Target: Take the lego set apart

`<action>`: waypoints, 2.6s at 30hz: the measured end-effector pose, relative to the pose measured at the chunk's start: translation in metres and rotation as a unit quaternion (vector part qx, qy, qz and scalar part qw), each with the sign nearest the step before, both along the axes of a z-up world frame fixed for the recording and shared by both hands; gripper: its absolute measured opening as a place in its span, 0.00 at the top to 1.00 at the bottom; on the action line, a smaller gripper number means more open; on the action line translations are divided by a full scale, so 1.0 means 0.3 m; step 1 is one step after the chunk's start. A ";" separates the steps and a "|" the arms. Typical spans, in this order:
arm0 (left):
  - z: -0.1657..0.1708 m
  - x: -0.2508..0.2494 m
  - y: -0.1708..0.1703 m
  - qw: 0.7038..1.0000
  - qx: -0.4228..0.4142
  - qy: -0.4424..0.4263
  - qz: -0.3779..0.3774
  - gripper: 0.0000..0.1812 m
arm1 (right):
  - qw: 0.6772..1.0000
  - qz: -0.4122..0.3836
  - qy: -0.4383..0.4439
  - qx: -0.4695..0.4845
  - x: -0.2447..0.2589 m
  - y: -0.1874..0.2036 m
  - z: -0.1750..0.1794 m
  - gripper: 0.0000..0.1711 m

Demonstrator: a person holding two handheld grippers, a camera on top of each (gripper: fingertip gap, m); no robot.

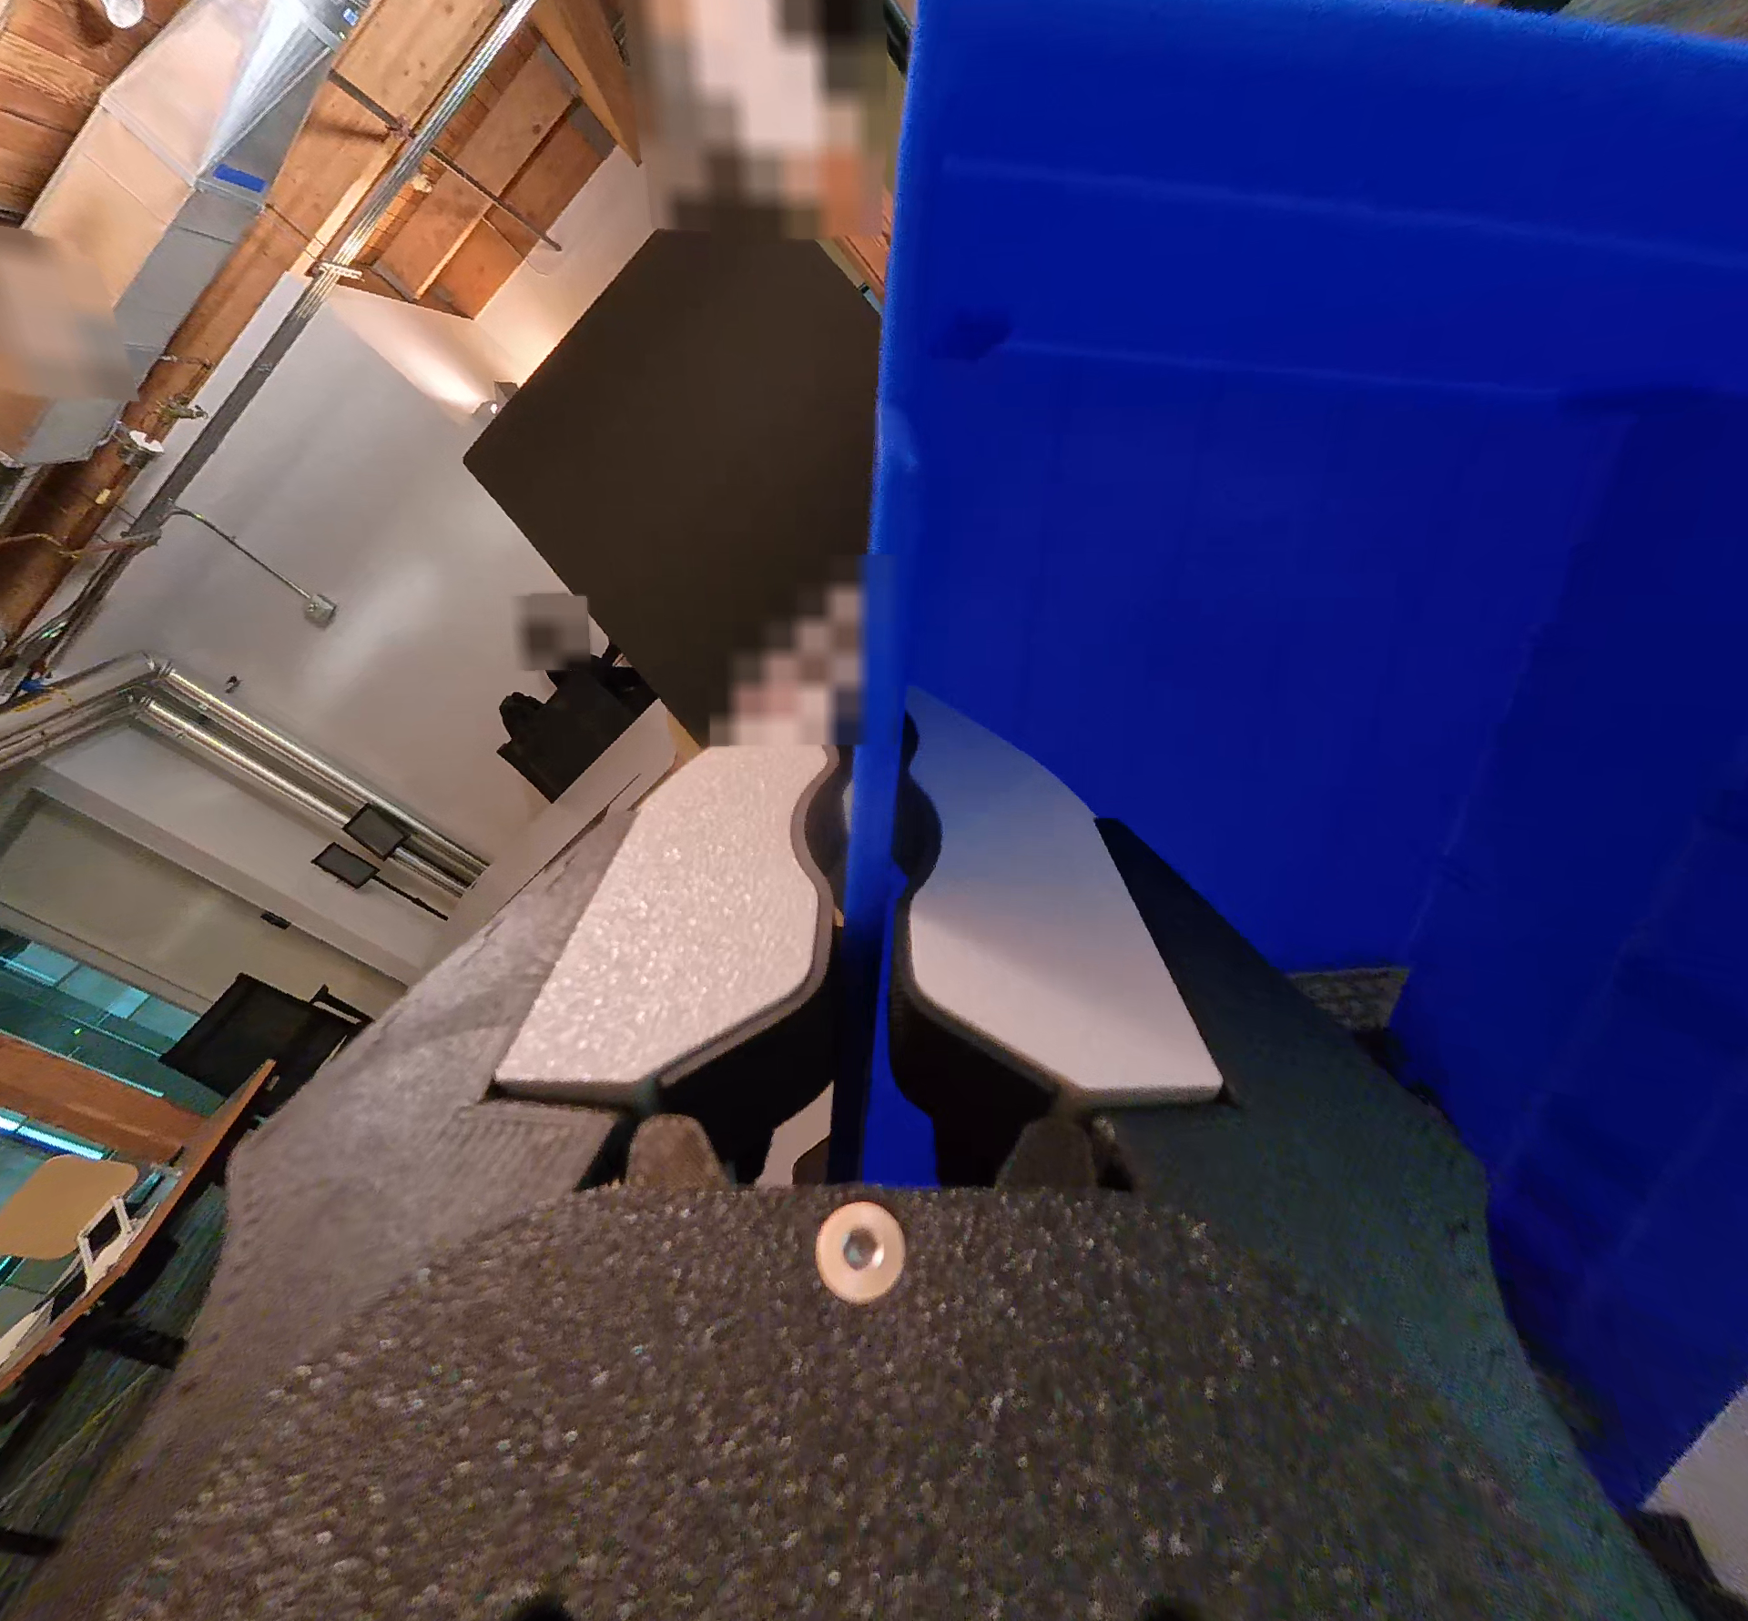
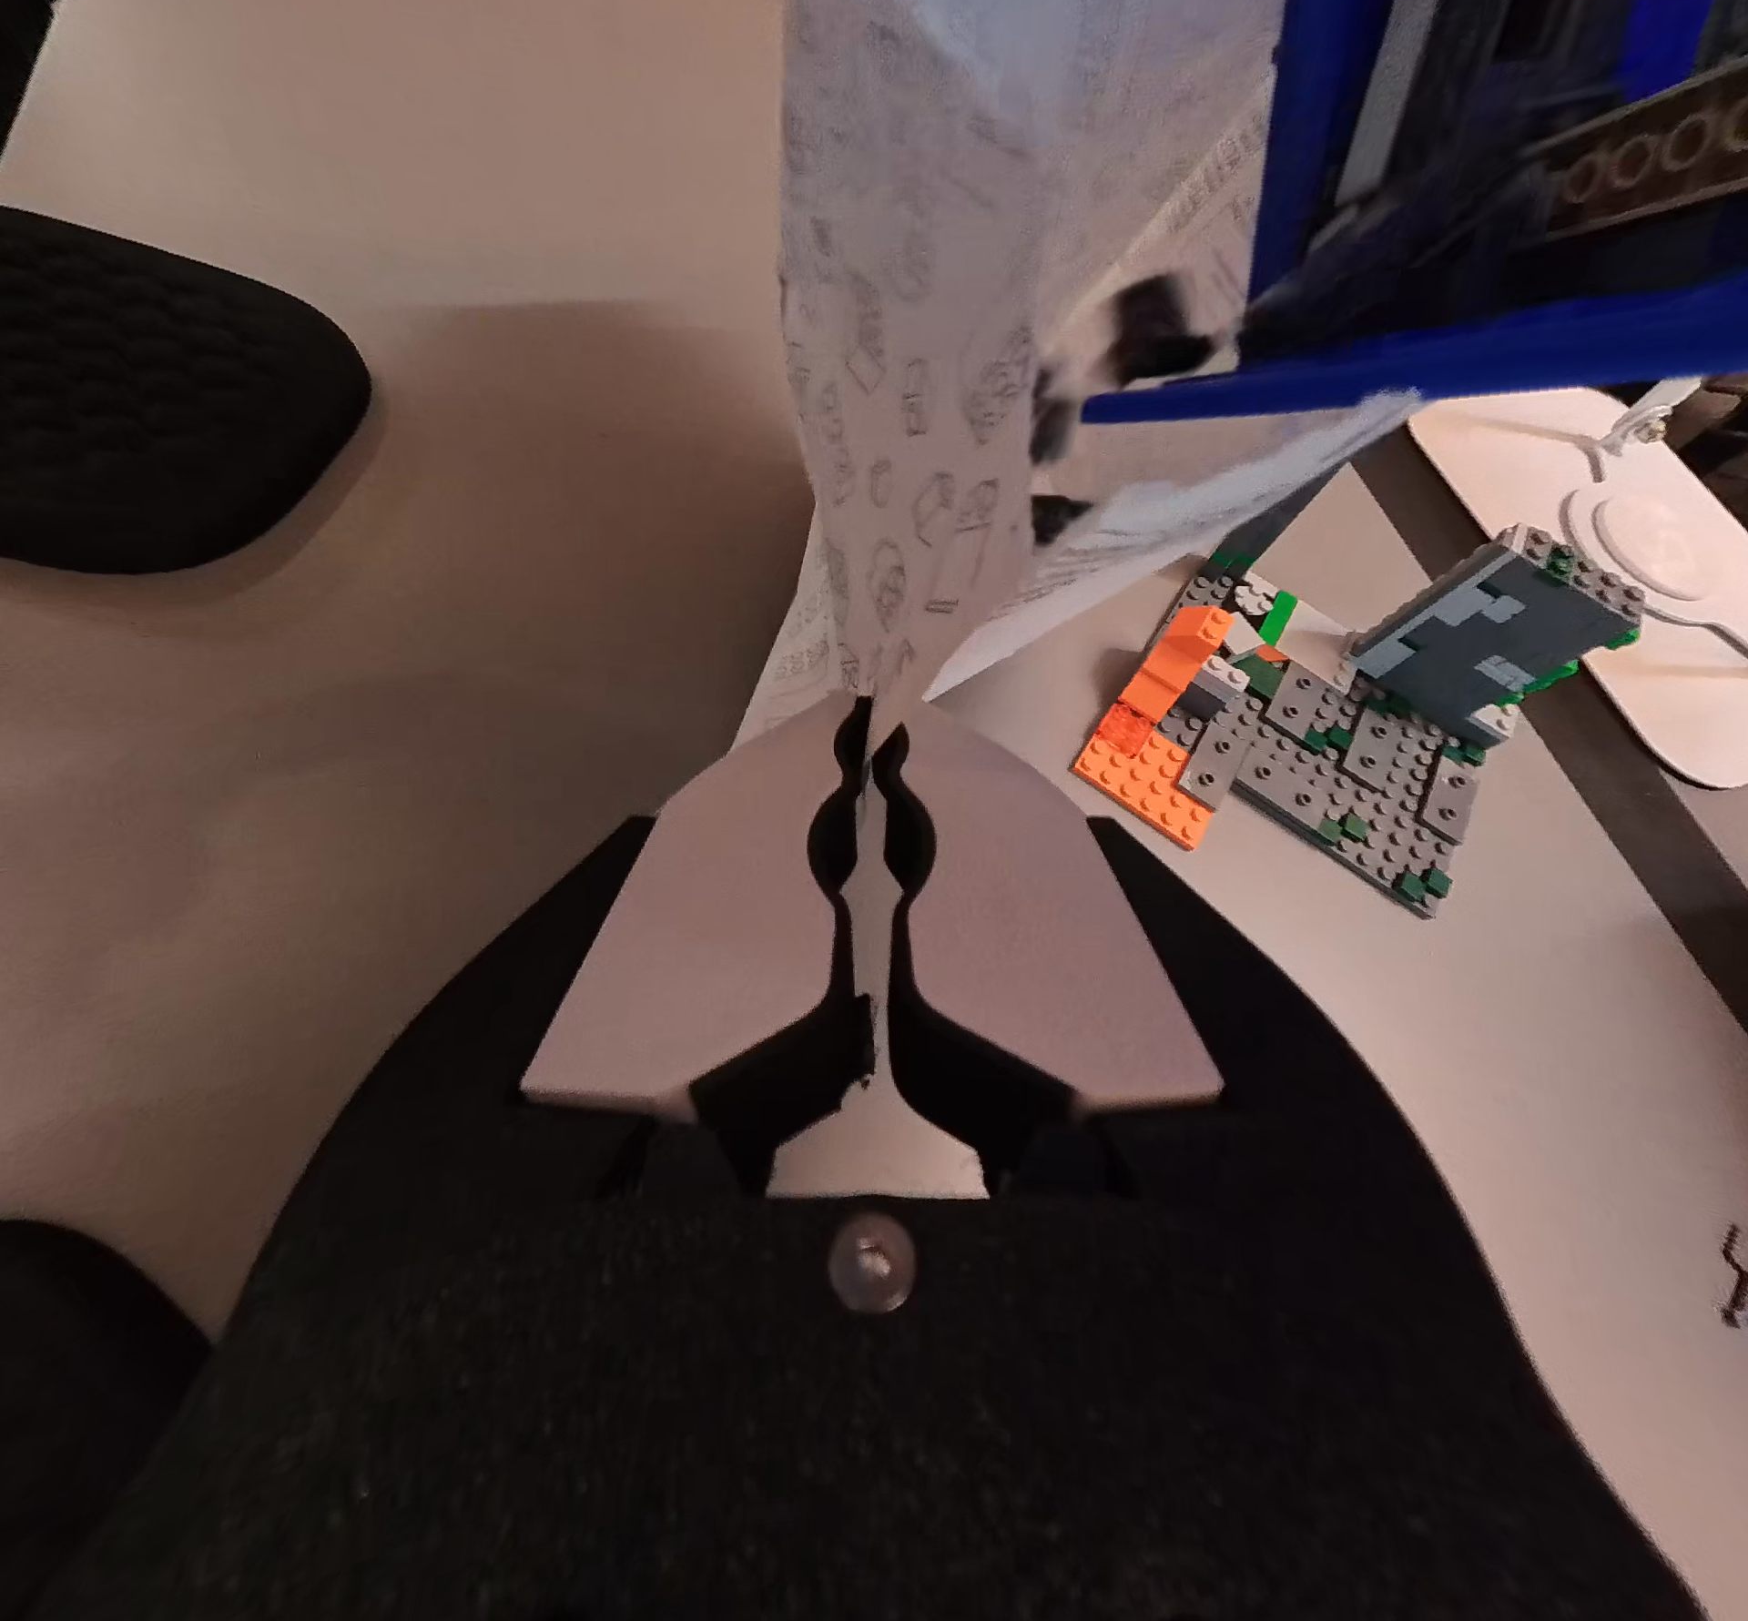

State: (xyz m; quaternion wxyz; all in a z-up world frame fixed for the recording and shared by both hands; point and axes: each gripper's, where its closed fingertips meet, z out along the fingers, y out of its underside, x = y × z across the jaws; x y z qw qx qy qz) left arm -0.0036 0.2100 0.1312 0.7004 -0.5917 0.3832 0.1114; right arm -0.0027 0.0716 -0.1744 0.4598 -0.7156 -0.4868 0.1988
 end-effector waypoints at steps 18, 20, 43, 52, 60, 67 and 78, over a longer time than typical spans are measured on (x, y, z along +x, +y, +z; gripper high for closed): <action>0.058 -0.049 -0.106 0.996 0.086 -0.016 0.009 0.97 | 1.000 -0.016 0.004 -0.004 0.028 0.013 -0.005 1.00; 0.067 -0.063 -0.119 0.995 0.099 -0.020 0.013 0.97 | 1.000 -0.018 0.008 -0.007 0.032 0.016 -0.005 1.00; 0.108 -0.181 -0.295 0.971 0.207 -0.122 -0.007 0.97 | 0.995 -0.064 0.052 -0.056 0.061 0.055 -0.023 1.00; 0.084 -0.205 -0.337 0.965 0.213 -0.152 -0.030 0.97 | 0.992 -0.086 0.063 -0.072 0.077 0.073 -0.029 1.00; 0.112 -0.229 -0.400 0.952 0.253 -0.167 -0.041 0.97 | 0.988 -0.107 0.072 -0.084 0.099 0.092 -0.033 1.00; 0.119 -0.238 -0.438 0.945 0.271 -0.174 -0.055 0.97 | 0.986 -0.116 0.074 -0.090 0.107 0.101 -0.039 1.00; 0.076 -0.205 -0.258 0.986 0.129 -0.105 -0.034 0.97 | 0.989 -0.112 0.064 -0.075 0.111 0.096 -0.036 1.00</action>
